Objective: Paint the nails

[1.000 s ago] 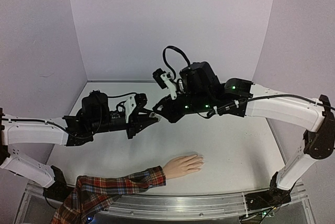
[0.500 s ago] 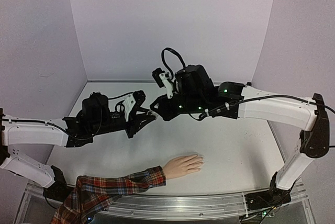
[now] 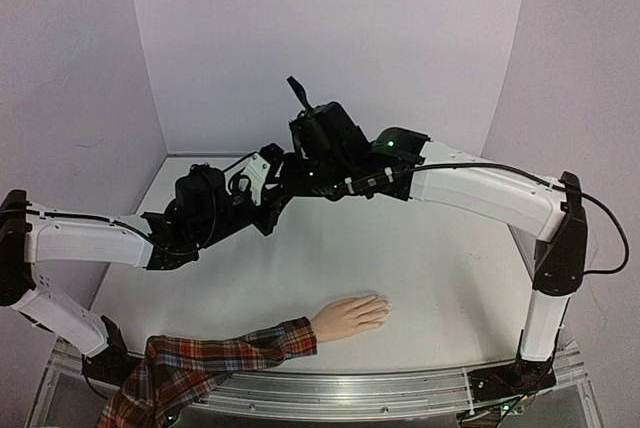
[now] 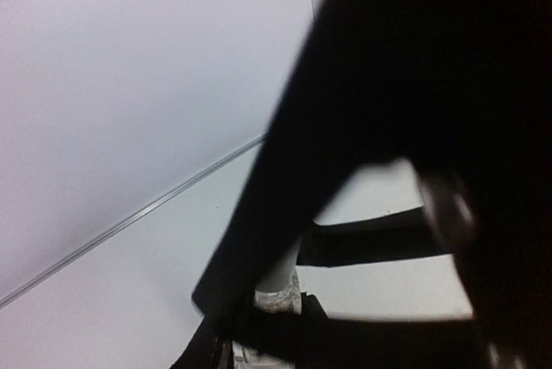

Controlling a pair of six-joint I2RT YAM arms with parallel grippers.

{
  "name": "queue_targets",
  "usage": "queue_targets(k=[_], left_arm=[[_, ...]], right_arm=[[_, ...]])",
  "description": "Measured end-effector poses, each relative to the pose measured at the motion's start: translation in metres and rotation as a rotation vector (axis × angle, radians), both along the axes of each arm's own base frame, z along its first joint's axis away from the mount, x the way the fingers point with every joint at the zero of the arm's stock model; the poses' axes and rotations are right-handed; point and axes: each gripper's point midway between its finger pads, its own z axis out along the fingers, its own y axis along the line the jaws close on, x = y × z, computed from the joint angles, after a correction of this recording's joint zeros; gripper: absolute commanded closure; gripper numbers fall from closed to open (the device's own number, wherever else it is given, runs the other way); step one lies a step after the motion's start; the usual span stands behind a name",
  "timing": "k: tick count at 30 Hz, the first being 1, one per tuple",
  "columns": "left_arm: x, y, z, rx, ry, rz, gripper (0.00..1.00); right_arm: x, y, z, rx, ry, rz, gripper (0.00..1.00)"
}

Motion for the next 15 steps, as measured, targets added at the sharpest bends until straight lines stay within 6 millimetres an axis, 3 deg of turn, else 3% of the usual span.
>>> queue_targets(k=[3,5,10,15], left_arm=[[-0.001,0.001,0.007,-0.034,0.001,0.003,1.00],[-0.003,0.002,0.011,-0.055,0.011,0.001,1.00],[-0.012,0.002,0.010,-0.076,0.045,-0.038,1.00],[-0.039,-0.008,0.000,-0.051,0.117,-0.194,1.00]], right_arm=[[-0.009,0.001,0.003,-0.013,0.009,0.024,0.29],[-0.011,-0.004,0.008,-0.022,0.011,0.036,0.23],[-0.033,-0.029,0.030,-0.021,0.008,0.142,0.22],[-0.071,-0.062,0.058,-0.032,-0.050,0.402,0.33]])
